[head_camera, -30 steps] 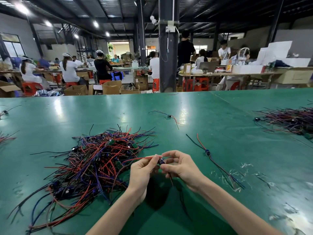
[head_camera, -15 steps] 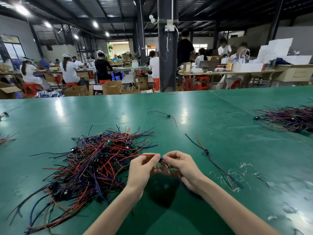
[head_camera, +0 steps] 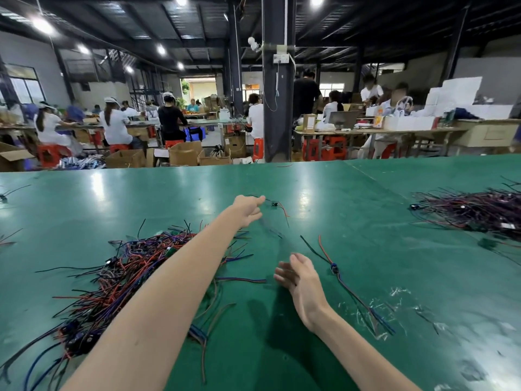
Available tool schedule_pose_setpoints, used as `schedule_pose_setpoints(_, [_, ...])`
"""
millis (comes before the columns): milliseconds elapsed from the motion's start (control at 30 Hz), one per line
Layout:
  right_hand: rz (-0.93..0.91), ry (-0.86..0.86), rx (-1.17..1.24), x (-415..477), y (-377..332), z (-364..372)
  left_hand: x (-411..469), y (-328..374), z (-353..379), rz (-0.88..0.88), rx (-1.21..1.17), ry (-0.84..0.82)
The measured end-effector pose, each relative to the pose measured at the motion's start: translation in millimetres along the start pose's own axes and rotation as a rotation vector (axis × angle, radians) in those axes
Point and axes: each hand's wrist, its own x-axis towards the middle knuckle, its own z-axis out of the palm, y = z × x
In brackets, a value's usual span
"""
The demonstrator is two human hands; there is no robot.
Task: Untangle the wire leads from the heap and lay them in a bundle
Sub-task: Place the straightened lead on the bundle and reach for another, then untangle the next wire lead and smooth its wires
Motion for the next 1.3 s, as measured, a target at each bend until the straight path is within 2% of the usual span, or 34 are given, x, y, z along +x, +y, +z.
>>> schedule_pose_setpoints(67, [-0.015,-0.017,-0.099,0.0,1.2,1.2,-1.0,-3.7,-7.7,0.002,0.121,-0.002])
schedule_pose_setpoints(167, [-0.02,-0.031,-0.179,-0.6,1.7,1.2,-11.7,4.3,-37.1,0.113,0.35,0.053])
schedule_pose_setpoints(333, [-0.032,-0.069,-0.261,-0.9,2.8,0.1,-51.4,27.4,-122.8,0.347,1.021,0.27])
schedule_pose_setpoints(400, [-0.047,-0.071,-0.301,-0.7,4.1,1.3,-71.7,26.3,-154.3,0.237,1.265,0.239])
schedule_pose_setpoints(467, [-0.062,-0.069,-0.328,-1.4,5.8,2.7,-90.5,16.4,-171.9,0.016,1.406,0.122])
schedule_pose_setpoints(533, [-0.069,-0.069,-0.341,-2.9,6.7,4.1,-99.8,-1.1,-182.5,-0.025,1.421,0.08])
schedule_pose_setpoints(667, [-0.071,-0.071,-0.349,-5.4,5.7,5.1,-112.4,-33.0,-183.1,0.227,1.363,0.346])
schedule_pose_setpoints(833, [-0.067,-0.075,-0.332,-8.5,3.1,5.9,-116.3,-54.9,-166.8,0.403,1.564,0.516])
schedule_pose_setpoints(1000, [-0.058,-0.084,-0.342,-10.9,1.4,6.3,-115.0,-53.6,-160.4,0.37,1.611,0.586])
schedule_pose_setpoints(1167, [-0.053,-0.095,-0.361,-12.5,-0.3,6.8,-117.3,-45.6,-160.0,0.361,1.448,0.538])
schedule_pose_setpoints(1233, [-0.051,-0.099,-0.358,-12.4,-0.6,6.7,-120.2,-40.1,-160.1,0.45,1.317,0.569])
schedule_pose_setpoints(1300, [-0.053,-0.104,-0.359,-12.0,-1.0,6.0,-125.1,-33.7,-156.1,0.628,1.239,0.622])
